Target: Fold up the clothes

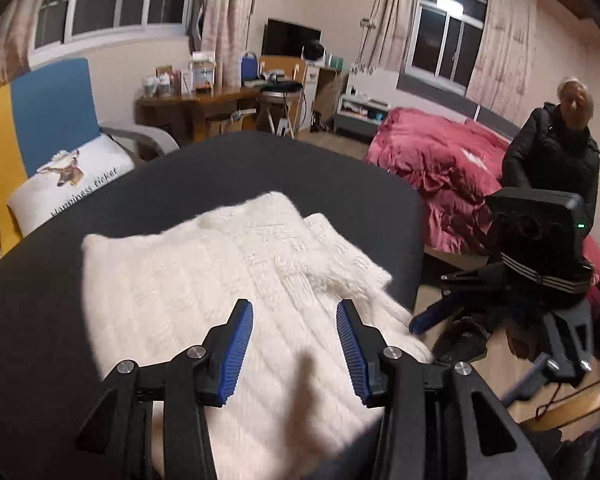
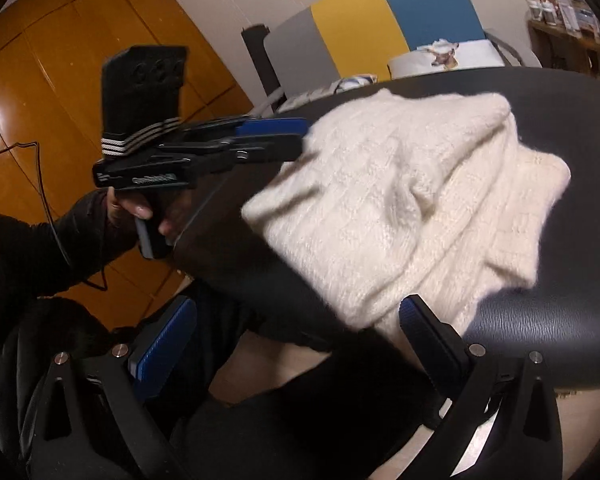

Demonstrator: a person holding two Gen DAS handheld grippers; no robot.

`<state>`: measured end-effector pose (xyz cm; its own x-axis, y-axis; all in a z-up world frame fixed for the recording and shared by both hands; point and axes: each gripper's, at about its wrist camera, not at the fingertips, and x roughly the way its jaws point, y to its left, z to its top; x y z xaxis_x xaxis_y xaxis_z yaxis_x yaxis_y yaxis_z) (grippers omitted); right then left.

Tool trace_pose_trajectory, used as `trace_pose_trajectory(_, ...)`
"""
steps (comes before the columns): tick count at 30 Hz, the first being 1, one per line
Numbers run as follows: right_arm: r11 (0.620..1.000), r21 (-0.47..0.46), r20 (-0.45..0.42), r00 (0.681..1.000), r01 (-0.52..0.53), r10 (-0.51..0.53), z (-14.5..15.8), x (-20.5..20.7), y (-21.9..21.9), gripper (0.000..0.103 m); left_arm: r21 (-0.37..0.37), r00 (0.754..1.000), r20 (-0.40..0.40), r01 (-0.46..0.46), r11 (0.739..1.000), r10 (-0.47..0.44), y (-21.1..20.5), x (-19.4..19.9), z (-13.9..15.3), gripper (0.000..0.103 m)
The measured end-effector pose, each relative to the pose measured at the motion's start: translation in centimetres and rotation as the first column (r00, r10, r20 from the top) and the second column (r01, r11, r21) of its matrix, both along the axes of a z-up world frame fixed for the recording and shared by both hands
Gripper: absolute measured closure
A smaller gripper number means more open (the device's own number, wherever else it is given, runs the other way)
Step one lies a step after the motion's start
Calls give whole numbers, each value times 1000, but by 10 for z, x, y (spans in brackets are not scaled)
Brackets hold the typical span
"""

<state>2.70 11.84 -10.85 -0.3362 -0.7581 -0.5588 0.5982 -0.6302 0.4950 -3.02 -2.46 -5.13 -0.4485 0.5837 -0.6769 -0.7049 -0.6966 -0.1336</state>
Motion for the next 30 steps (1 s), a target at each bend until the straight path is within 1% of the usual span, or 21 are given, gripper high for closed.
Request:
trace_pose_trajectory(3, 998, -57, 9, 1000, -18, 19, -6, -10, 1, 0, 4, 1000, 23, -2, 1000, 2, 5, -11, -6, 60)
trace_pose_trajectory(6, 994, -81, 35, 997, -70, 73, -10, -18, -3, 0, 8, 999, 47, -4, 1000, 3, 9, -21, -11, 60)
trace_pose_trajectory(8, 988, -108, 40, 993, -107, 112, -9, -15, -4, 0, 10, 998, 63, -5, 1000, 4, 12, -28, -15, 60)
trace_pose_trajectory(10, 971, -157, 50, 980, -181, 191, -5, -12, -7, 0, 12, 997, 78, -6, 1000, 5, 15, -36, -19, 60)
trace_pose_trajectory(11, 961, -165, 54, 971, -221, 233, -4, -7, -8, 0, 14, 996, 86, -7, 1000, 6, 17, -39, -21, 60)
trace_pose_trajectory(12, 958, -139, 47, 964, -251, 260, -3, -1, -9, 0, 13, 995, 99, -7, 1000, 6, 18, -42, -24, 60)
trace_pose_trajectory(13, 962, -92, 35, 965, -256, 260, -2, 1, -9, 0, 10, 993, 115, -7, 1000, 6, 19, -45, -28, 60)
trace_pose_trajectory(14, 967, -71, 41, 968, -246, 249, -4, -1, -7, 0, 8, 991, 131, -7, 1000, 6, 21, -48, -31, 60)
trace_pose_trajectory(17, 963, -131, 79, 966, -235, 247, -10, -3, 0, 0, 20, 991, 137, -9, 1000, 6, 21, -49, -35, 60)
trace_pose_trajectory(19, 959, -131, 51, 964, -252, 261, -7, -1, -6, 0, 27, 992, 124, -14, 1000, 11, 20, -46, -33, 60)
trace_pose_trajectory(21, 952, -168, 33, 964, -255, 264, -6, -6, -11, 0, 23, 996, 90, 4, 1000, -6, 22, -41, -30, 60)
trace_pose_trajectory(23, 939, -203, 40, 956, -277, 291, -6, -11, -18, 0, 11, 996, 81, 33, 999, -34, 27, -38, -30, 60)
trace_pose_trajectory(25, 913, -223, 69, 928, -342, 365, -10, -10, -27, 0, -30, 994, 87, 64, 998, -61, 35, -37, -36, 60)
trace_pose_trajectory(28, 895, -188, 108, 897, -404, 428, -20, -1, -32, 0, -110, 995, 66, 79, 991, -72, 48, -34, -42, 58)
trace_pose_trajectory(29, 894, -176, 111, 894, -412, 434, -22, 2, -32, 0, -132, 996, 61, 75, 988, -67, 52, -33, -42, 57)
trace_pose_trajectory(30, 897, -169, 104, 898, -408, 428, -24, 4, -30, 0, -144, 996, 64, 71, 987, -63, 55, -34, -42, 57)
